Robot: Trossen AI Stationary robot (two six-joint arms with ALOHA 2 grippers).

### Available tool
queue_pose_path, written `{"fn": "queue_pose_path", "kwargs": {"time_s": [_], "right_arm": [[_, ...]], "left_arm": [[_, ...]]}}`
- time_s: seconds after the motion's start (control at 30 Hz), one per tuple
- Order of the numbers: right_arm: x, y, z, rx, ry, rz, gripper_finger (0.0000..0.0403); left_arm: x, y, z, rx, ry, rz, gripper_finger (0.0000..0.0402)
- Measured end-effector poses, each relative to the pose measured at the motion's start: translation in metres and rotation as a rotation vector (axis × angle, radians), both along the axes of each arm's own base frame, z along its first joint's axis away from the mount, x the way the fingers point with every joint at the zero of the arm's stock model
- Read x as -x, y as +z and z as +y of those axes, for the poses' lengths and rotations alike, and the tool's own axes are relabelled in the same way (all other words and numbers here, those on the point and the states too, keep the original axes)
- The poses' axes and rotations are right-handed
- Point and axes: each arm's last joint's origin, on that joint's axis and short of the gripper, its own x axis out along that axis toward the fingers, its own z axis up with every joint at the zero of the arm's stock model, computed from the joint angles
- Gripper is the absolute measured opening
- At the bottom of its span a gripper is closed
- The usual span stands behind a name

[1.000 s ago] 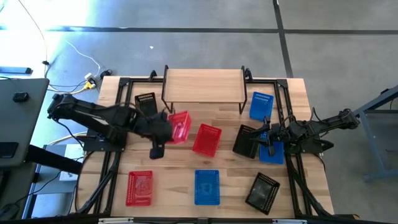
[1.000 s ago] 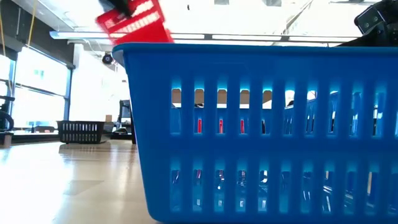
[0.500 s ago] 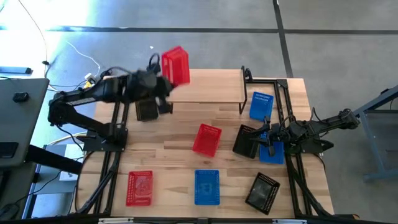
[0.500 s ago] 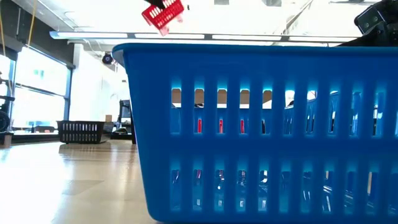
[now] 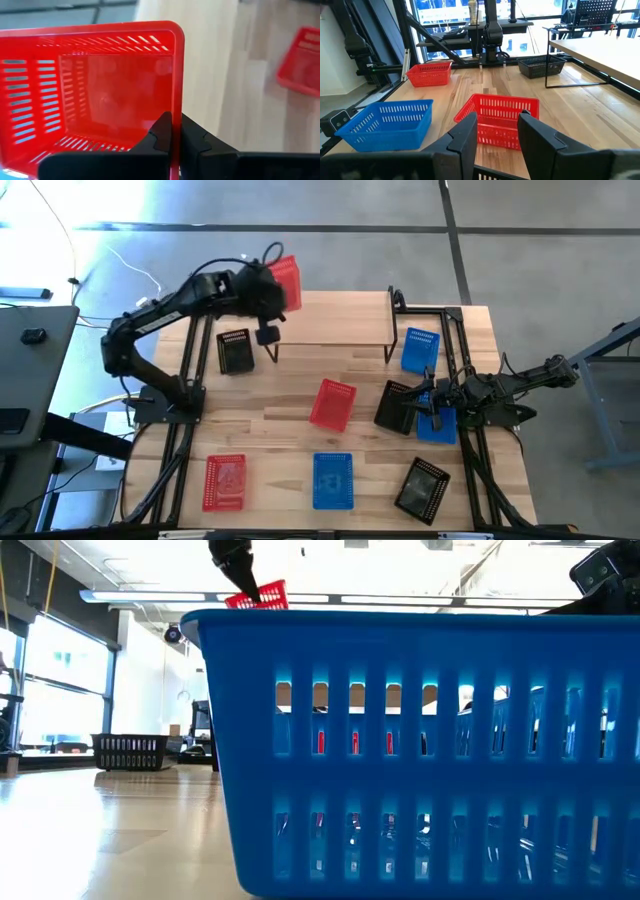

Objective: Stack baskets on shelf by color
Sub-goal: Put the top left red basket on the shelf

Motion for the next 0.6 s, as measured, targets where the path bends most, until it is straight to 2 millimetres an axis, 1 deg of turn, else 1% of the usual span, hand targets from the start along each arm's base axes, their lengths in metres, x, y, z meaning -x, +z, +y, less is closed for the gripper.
{"fn": "queue_pose_path", "kwargs": {"time_s": [0.23,0.43,0.6], "right_arm": [[0.000,0.000,0.000,0.000,0.000,0.001,0.0126],[0.000,0.000,0.000,0.000,0.000,0.000,0.0126],[0.000,0.000,0.000,0.000,0.000,0.000,0.0126]], "left_arm": [[-0.019,-0.028,0.010,0.098,-0.045,0.109,0.0001],[-0.029,-0.050,0.016,0.162,-0.046,0.220,0.0001],[-0.034,-0.062,0.018,0.199,-0.047,0.278,0.0001]]}}
